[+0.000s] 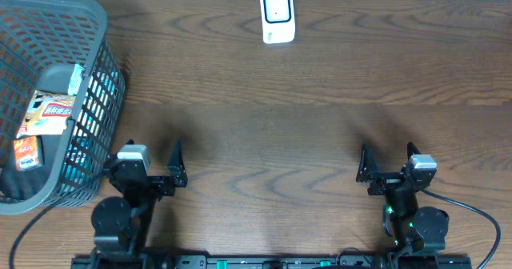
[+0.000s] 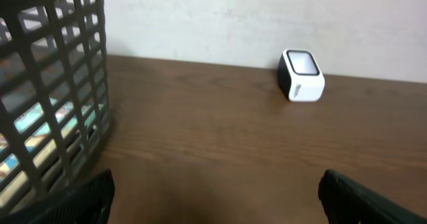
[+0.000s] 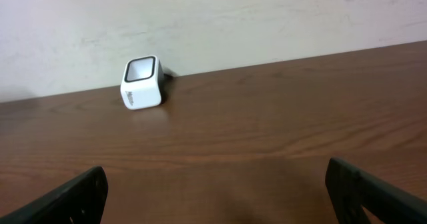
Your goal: Scan the item barcode
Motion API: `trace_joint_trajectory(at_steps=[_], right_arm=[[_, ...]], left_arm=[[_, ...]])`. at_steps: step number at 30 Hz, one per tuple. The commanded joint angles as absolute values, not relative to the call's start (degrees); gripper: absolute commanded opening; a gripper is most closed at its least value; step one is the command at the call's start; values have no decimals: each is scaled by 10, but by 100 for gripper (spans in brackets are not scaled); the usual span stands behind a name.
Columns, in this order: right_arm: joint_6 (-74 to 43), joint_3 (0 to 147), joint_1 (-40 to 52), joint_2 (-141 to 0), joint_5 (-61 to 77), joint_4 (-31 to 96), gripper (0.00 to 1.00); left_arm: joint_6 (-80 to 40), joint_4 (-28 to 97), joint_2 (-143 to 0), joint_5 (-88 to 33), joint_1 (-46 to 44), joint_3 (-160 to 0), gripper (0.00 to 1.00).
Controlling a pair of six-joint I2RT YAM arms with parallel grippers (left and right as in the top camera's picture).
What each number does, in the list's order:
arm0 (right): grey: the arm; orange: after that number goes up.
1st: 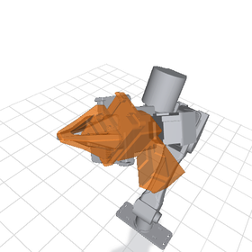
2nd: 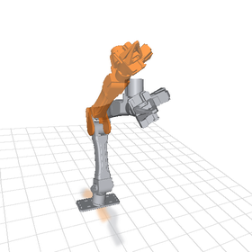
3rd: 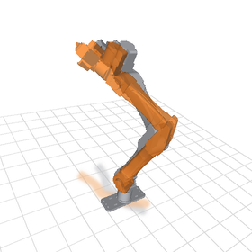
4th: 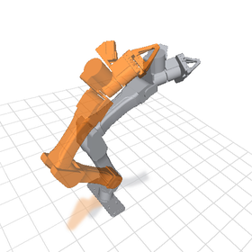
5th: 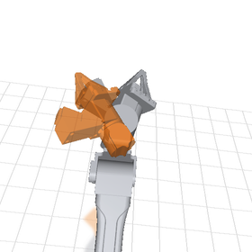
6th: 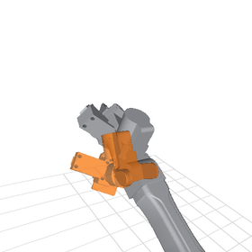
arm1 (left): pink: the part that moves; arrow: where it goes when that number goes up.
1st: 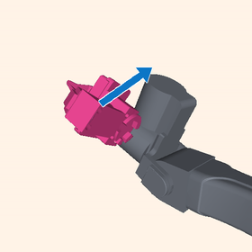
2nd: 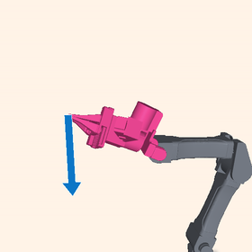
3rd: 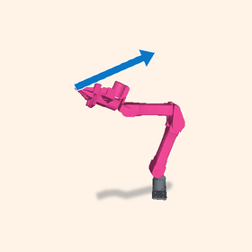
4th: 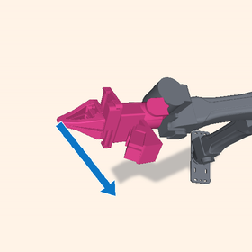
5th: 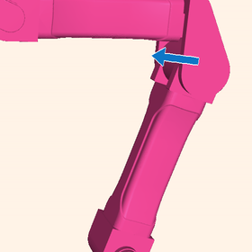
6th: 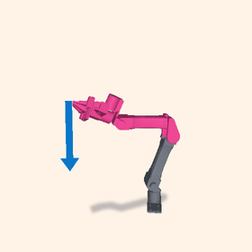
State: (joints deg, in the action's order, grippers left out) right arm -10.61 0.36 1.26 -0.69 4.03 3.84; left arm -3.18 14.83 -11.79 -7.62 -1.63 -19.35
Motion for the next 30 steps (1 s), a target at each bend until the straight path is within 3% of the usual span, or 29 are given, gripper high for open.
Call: trace_joint_trajectory(at_steps=[1,7,30], right_arm=[[-100,3,15,-3,35,41,99],[-100,3,15,-3,35,41,99],[-100,3,15,-3,35,41,99]], left_arm=[[-37,187,-159,-84,-18,-265,98],[-34,263,-213,-93,-18,-370,98],[-59,270,-267,-206,-18,-439,98]])
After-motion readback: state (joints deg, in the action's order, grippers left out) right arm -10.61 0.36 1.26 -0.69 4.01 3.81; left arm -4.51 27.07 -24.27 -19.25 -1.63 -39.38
